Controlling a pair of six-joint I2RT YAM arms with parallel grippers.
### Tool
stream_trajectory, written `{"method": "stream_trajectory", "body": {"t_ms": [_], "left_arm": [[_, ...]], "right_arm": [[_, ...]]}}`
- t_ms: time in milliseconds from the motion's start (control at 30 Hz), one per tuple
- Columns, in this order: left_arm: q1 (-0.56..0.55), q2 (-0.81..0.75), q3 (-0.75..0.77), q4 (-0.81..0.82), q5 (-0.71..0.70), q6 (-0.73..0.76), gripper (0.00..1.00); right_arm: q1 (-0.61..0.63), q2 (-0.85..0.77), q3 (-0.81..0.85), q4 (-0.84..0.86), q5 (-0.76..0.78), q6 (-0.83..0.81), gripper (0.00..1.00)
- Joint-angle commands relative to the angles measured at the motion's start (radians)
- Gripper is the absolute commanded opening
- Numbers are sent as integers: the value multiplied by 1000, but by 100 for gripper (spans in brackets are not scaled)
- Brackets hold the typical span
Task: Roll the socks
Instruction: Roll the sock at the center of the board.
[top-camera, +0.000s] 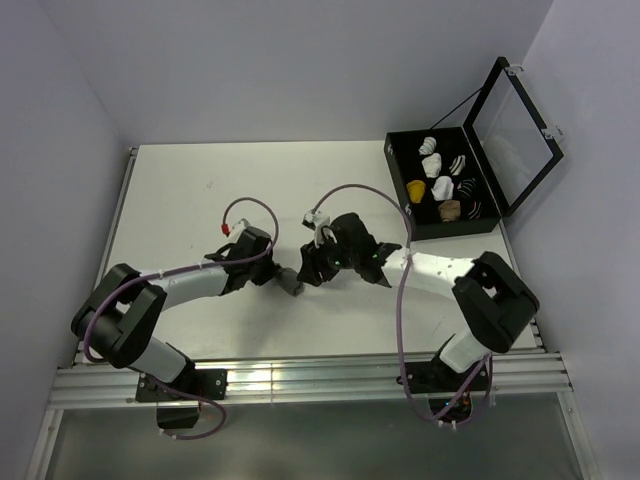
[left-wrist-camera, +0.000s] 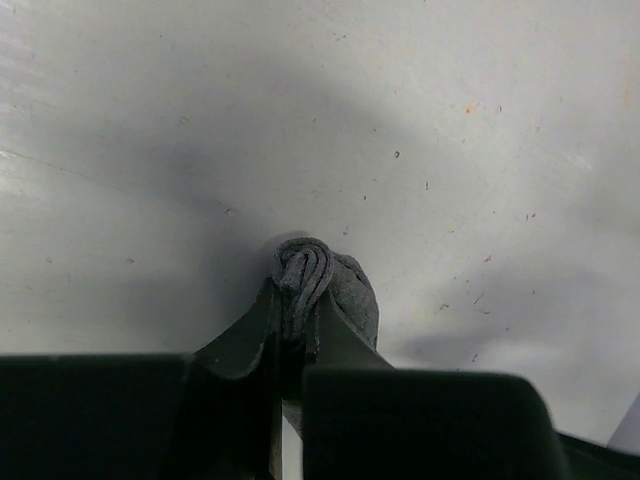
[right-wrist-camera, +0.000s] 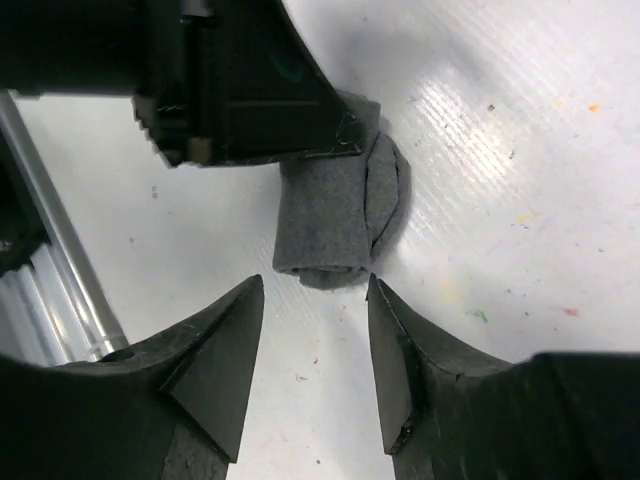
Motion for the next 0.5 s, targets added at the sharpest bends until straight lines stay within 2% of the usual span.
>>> {"method": "stream_trajectory", "body": {"t_ms": [0,200,467], "left_arm": [[1,23,57,-128,3,74,0],[1,31,86,-144,22,90,0],[1,43,91,-135,55,93,0]], "right_arm": [[65,-96,-75,132,193,-100,54],[183,-100,-106,198,410,-168,71],[280,22,-38,202,515,-232,74]]}}
